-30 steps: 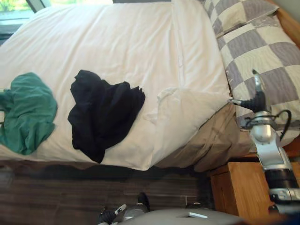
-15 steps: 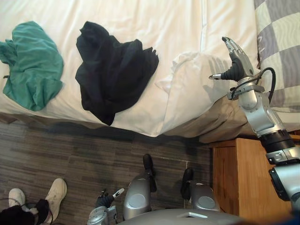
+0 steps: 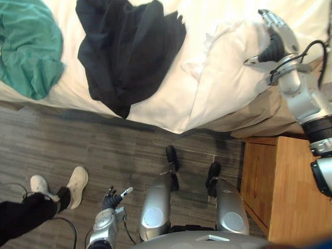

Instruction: Tidy the bed and pick cloth on bed and put in laundry

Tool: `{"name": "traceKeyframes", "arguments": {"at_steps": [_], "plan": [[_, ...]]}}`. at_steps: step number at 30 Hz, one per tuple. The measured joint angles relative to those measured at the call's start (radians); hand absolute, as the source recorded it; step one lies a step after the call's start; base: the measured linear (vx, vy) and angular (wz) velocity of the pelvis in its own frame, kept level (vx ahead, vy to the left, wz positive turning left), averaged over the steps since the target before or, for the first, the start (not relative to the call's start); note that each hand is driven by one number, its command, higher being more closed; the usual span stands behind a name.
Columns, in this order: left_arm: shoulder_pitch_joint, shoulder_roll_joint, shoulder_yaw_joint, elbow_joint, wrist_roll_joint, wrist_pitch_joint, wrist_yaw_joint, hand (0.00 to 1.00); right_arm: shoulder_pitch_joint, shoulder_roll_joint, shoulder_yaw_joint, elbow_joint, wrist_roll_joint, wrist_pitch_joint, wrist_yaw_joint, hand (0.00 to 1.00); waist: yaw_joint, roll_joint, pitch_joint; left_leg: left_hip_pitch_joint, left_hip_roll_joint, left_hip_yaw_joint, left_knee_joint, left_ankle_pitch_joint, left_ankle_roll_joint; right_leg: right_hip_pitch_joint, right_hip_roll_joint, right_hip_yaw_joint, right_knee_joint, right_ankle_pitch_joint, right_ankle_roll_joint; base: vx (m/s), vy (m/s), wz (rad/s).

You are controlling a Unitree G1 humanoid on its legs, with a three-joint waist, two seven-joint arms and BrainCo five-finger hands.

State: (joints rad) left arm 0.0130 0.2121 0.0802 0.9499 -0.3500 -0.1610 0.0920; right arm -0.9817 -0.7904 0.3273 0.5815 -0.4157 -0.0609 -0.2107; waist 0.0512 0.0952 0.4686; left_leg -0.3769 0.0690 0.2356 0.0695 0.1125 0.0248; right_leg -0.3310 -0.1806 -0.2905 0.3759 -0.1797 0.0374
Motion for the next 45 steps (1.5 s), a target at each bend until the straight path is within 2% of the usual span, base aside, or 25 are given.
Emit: {"name": "traceKeyframes", "arguments": {"at_steps": [2,9,13,17,20,23,25,26,29,34,37,42,45], "plan": [[0.000,0.000,-0.031,-0.024,-0.016,-0.003,0.000,0.00,-0.002,0.000,0.000,0.030,0.002,-0.001,-0.008,1.00,0.005,0.012,0.008,-0.010,-0.002,0.000,-0.002,0.004,0.001,-0.013,-0.003,0.003,0.009,-0.001,0.000,0.05,-0.003,0.05],[0.001,-0.008,-0.081,-0.035,-0.024,-0.003,-0.007,0.00,0.030,0.011,-0.005,0.047,0.003,-0.001,-0.017,1.00,0.010,0.014,0.008,0.030,-0.019,0.006,-0.030,0.015,-0.001,-0.007,-0.019,0.021,0.041,-0.021,0.004,0.04,-0.012,-0.02],[0.001,-0.008,-0.081,-0.038,-0.026,-0.001,-0.007,0.00,0.144,0.080,-0.097,0.003,0.003,0.002,-0.030,1.00,0.006,0.014,0.008,0.090,-0.021,0.011,-0.070,0.028,-0.005,0.037,-0.015,0.026,0.031,-0.022,0.005,0.02,-0.039,-0.05],[0.009,-0.009,-0.079,-0.042,-0.022,0.005,-0.007,0.00,0.328,0.161,-0.211,-0.146,-0.001,0.012,-0.050,1.00,-0.009,0.008,0.005,0.163,-0.022,0.025,-0.101,0.029,-0.006,0.101,-0.015,0.032,0.010,-0.024,0.008,0.04,-0.039,-0.09],[0.023,-0.009,-0.077,-0.041,-0.001,0.017,-0.008,0.00,0.474,0.225,-0.271,-0.239,-0.005,0.014,-0.071,1.00,-0.031,-0.012,-0.013,0.209,-0.027,0.028,-0.132,0.032,-0.011,0.134,-0.014,0.036,-0.004,-0.033,0.022,0.05,-0.045,-0.05],[0.060,-0.011,-0.076,-0.040,0.054,0.030,-0.028,0.00,0.621,0.276,-0.305,-0.301,-0.042,0.012,-0.077,1.00,-0.047,-0.046,-0.075,0.235,-0.030,0.032,-0.137,0.027,-0.027,0.166,-0.013,0.036,-0.026,-0.035,0.026,0.10,-0.045,-0.05],[0.076,-0.011,-0.072,-0.039,0.068,0.040,-0.043,0.00,0.689,0.289,-0.320,-0.316,-0.042,0.012,-0.077,1.00,-0.047,-0.062,-0.105,0.267,-0.030,0.035,-0.139,0.018,-0.040,0.203,-0.011,0.038,-0.046,-0.033,0.028,0.15,-0.051,-0.12],[0.088,-0.011,-0.071,-0.037,0.072,0.042,-0.047,0.00,0.720,0.301,-0.325,-0.320,-0.042,0.011,-0.076,0.00,-0.045,-0.072,-0.128,0.285,-0.030,0.041,-0.141,0.011,-0.050,0.222,-0.009,0.045,-0.060,-0.033,0.029,0.11,-0.033,-0.17],[0.111,-0.011,-0.067,-0.029,0.108,0.047,-0.051,0.00,0.780,0.320,-0.334,-0.324,-0.042,0.009,-0.069,0.00,-0.045,-0.073,-0.171,0.326,-0.029,0.060,-0.166,0.006,-0.056,0.253,0.003,0.064,-0.096,-0.027,0.038,0.09,-0.023,-0.23],[0.138,-0.010,-0.027,-0.019,0.138,0.057,-0.052,0.00,0.870,0.363,-0.398,-0.309,-0.042,0.010,-0.049,0.00,-0.048,-0.075,-0.190,0.364,-0.024,0.081,-0.166,-0.007,-0.073,0.294,0.008,0.080,-0.144,-0.010,0.046,0.06,-0.001,-0.14],[0.161,-0.010,-0.024,-0.007,0.149,0.064,-0.052,0.00,0.926,0.373,-0.406,-0.265,-0.042,0.011,-0.036,0.00,-0.066,-0.074,-0.224,0.367,-0.021,0.086,-0.166,-0.008,-0.075,0.309,0.020,0.091,-0.179,0.010,0.048,0.07,-0.002,-0.19],[0.163,-0.020,0.002,0.017,0.175,0.067,-0.052,0.00,0.967,0.425,-0.460,-0.182,-0.041,0.009,-0.031,0.00,-0.068,-0.071,-0.256,0.403,-0.012,0.093,-0.167,-0.017,-0.079,0.345,0.030,0.114,-0.222,0.027,0.044,0.01,0.011,-0.16],[0.166,-0.036,0.009,0.022,0.175,0.067,-0.052,0.00,1.010,0.478,-0.505,-0.114,-0.037,0.027,-0.029,0.00,-0.071,-0.067,-0.265,0.412,0.000,0.101,-0.172,-0.028,-0.076,0.356,0.041,0.119,-0.235,0.030,0.040,-0.02,0.007,-0.06]]}}
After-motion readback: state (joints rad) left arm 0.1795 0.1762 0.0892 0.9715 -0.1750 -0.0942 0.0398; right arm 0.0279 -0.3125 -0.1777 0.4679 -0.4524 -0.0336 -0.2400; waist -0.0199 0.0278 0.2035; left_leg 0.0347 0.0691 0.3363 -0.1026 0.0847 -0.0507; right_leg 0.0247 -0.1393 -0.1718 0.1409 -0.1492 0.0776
